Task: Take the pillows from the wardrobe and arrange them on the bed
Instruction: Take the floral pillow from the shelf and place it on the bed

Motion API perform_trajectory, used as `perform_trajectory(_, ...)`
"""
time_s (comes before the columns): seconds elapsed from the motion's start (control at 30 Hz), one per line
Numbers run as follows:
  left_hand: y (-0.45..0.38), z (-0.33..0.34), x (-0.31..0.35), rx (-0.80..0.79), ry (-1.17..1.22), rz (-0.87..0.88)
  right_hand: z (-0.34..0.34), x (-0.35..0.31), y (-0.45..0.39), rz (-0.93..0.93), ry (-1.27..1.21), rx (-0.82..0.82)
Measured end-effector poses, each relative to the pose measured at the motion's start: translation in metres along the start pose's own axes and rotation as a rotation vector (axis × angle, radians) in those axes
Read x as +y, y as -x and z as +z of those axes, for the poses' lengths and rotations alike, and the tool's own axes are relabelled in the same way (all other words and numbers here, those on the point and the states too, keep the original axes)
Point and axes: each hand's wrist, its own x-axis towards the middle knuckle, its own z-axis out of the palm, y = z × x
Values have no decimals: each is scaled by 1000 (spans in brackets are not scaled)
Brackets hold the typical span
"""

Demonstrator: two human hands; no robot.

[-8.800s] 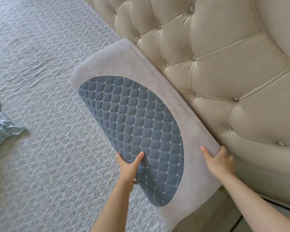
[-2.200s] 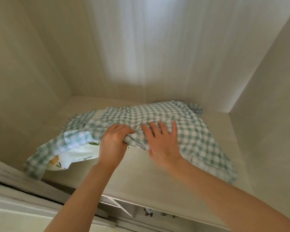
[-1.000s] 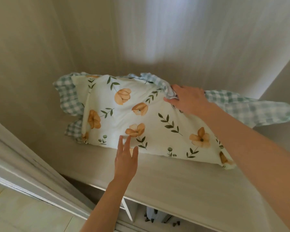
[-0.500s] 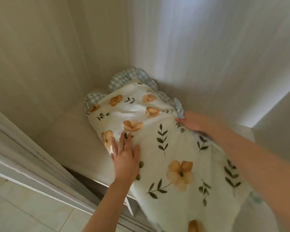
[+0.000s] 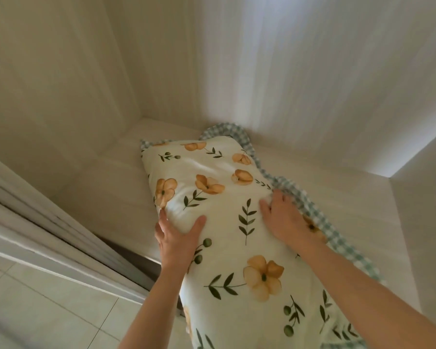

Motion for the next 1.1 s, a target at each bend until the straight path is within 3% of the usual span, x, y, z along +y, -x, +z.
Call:
perform_trajectory(0.13,0,-2,-1,-50,43,-128,5,7,1,144,-57,-50)
perform_trajectory(0.33,12,-9,-2,-29,77,-95,10,9,22,145,-66,-6)
perform_trajectory(0.7,104,-23,10,103,8,263,16,45,110,146,-485,119)
perform_trajectory(0.87,163,-20,12,248,-113,386,7,61,140,143,-816,99)
perform_trajectory(1.1,259,-45,3,416,-209,596,5,59,211,-10,-1067,192)
